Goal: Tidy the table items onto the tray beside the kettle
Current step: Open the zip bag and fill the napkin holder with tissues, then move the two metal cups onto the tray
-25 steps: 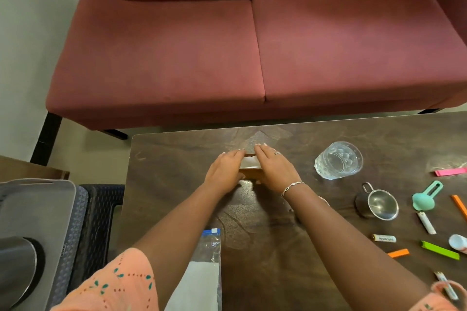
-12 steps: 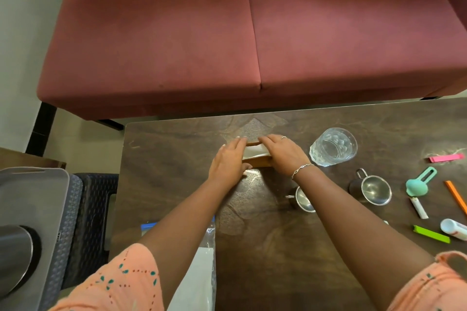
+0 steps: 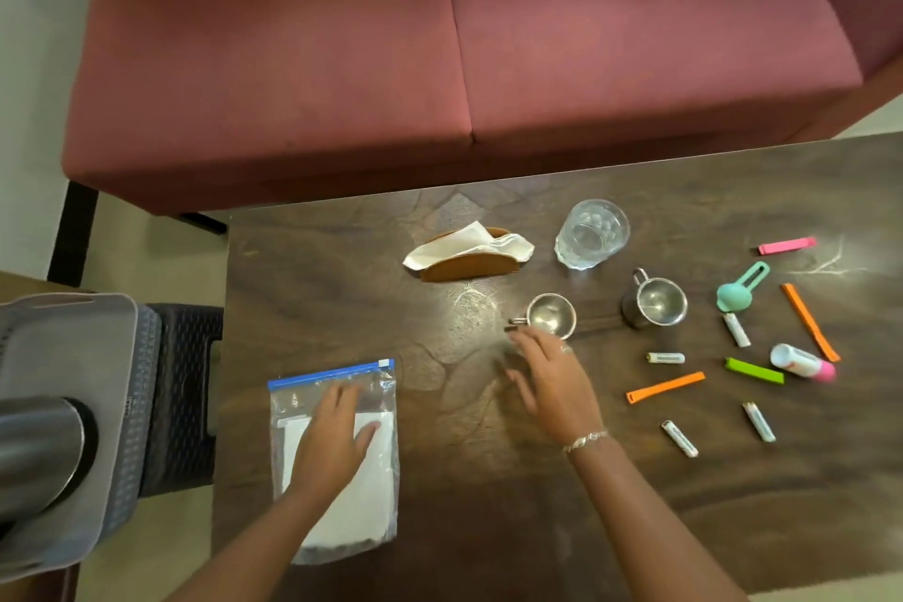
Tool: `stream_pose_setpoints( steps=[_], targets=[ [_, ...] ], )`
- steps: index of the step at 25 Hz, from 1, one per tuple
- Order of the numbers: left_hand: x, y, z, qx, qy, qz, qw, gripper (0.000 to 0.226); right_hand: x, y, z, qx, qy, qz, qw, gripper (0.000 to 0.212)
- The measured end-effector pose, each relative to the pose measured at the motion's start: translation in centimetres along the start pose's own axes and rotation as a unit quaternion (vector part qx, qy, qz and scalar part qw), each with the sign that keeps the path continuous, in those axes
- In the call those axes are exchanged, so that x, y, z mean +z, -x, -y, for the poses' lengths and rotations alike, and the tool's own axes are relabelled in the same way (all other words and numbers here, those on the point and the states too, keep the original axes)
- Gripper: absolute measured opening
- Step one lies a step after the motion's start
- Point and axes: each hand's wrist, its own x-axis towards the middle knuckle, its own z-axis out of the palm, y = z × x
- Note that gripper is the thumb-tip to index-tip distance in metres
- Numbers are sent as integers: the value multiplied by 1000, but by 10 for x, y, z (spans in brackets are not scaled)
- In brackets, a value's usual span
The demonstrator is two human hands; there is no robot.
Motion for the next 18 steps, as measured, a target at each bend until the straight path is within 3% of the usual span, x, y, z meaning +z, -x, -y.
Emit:
stream_pose_setpoints(
  steps=[6, 12, 18],
  targets=[
    [22, 13, -47, 6, 15, -11, 1000, 45, -25, 68, -54, 73, -17, 40, 996, 38],
    [22, -21, -113, 49, 34, -45, 997, 44, -94, 28, -138, 118, 47, 12, 992, 32],
    [28, -52, -158, 54, 9, -7, 998, 50, -98, -53, -179, 76, 187, 222, 954, 54]
  ],
)
